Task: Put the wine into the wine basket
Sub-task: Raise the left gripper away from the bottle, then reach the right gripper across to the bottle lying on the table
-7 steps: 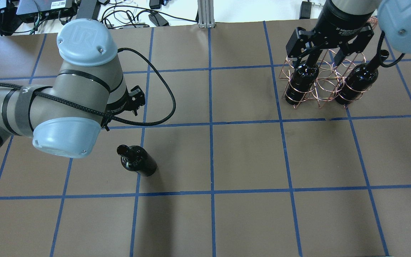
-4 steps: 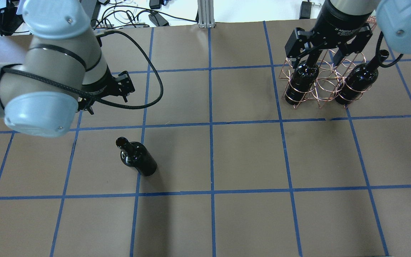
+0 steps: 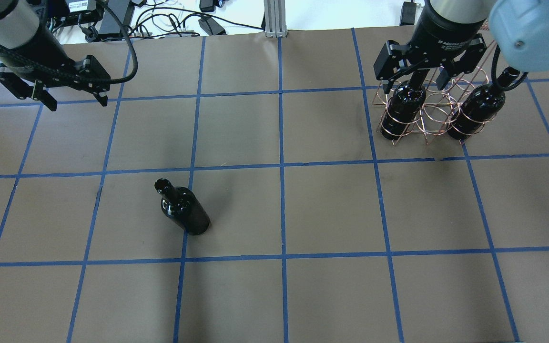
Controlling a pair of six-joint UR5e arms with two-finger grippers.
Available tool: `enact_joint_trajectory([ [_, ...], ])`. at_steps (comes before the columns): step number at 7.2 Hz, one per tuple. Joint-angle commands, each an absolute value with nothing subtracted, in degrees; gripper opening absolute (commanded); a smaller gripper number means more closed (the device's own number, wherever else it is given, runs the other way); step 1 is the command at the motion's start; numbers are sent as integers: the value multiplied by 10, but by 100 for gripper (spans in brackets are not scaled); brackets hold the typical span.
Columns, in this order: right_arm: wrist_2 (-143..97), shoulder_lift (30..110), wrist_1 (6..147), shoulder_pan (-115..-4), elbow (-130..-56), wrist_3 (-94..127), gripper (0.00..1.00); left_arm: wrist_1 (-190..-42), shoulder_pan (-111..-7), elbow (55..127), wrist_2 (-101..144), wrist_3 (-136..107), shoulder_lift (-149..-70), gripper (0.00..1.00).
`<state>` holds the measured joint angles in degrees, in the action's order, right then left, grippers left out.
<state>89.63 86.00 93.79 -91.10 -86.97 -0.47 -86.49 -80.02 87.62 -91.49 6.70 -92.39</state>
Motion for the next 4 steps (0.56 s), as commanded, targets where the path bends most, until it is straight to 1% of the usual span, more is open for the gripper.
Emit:
enact_joint_trajectory([
  [1,898,840,941,-986,-858,69,100,-876,-809,845,-848,128,-945,100],
  [3,898,793,939,-1088,-798,179,100,-872,-848,838,-866,127,-953,100],
  [4,899,779,940,-1137,-794,205,100,-873,-860,840,-896,127,-952,100],
])
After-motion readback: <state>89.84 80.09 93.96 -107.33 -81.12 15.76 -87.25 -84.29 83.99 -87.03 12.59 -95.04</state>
